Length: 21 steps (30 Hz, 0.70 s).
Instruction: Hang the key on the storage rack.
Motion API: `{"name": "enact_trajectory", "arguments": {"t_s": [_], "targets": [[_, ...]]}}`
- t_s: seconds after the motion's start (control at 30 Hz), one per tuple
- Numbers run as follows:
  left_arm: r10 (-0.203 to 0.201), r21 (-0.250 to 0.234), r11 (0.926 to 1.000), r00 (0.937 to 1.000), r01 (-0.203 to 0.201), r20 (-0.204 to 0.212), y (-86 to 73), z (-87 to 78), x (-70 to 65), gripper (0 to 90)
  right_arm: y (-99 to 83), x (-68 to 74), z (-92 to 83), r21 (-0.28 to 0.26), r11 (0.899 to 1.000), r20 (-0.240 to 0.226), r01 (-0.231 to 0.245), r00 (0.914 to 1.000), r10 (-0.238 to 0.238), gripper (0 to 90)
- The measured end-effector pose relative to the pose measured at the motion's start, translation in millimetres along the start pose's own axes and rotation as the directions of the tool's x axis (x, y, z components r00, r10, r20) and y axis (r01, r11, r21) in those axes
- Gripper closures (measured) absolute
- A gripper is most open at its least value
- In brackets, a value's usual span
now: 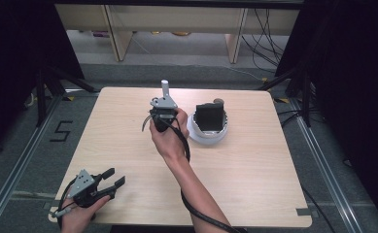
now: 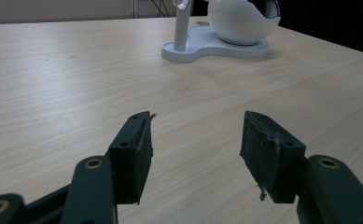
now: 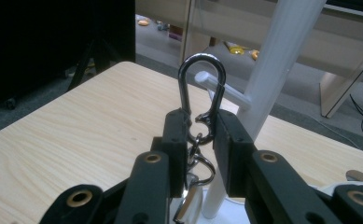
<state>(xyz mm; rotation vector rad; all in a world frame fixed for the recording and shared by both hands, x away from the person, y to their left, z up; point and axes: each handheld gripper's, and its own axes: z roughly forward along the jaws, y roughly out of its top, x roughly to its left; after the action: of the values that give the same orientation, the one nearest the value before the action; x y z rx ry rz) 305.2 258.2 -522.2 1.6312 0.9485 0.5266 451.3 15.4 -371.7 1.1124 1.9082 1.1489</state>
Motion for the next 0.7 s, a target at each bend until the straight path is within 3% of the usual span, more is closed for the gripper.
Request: {"name": "enact_trajectory", "arguments": {"t_s": [0.03,0.4,0.47,0.5,0.7], "targets": [[0.003,0.006,1.0000,1.0000,-0.003,-0.003,0.3,-0.5,-0.3,42.8,-0.3,-0.4,1.5,-0.014,1.000,0.012,0.013,0.9998,-0.013,75.9],[0.004,0.012,0.9999,1.0000,-0.004,-0.007,0.5,-0.8,-0.7,42.8,2.2,-0.3,5.3,0.028,0.999,0.028,0.022,0.9993,-0.023,75.9],[0.004,0.012,0.9999,1.0000,-0.003,-0.007,0.4,-0.8,-0.7,42.8,2.4,-2.1,7.0,0.018,0.998,0.034,0.060,0.9976,-0.061,75.9],[0.004,0.015,0.9999,1.0000,-0.004,-0.008,0.5,-1.0,-0.7,42.8,1.9,0.3,6.6,0.031,0.999,0.030,0.016,0.9994,-0.017,75.9],[0.001,0.011,0.9999,1.0000,-0.001,-0.007,0.4,-0.7,-0.8,42.8,0.5,-1.5,9.6,0.030,0.999,0.039,0.027,0.9989,-0.028,75.9]]}}
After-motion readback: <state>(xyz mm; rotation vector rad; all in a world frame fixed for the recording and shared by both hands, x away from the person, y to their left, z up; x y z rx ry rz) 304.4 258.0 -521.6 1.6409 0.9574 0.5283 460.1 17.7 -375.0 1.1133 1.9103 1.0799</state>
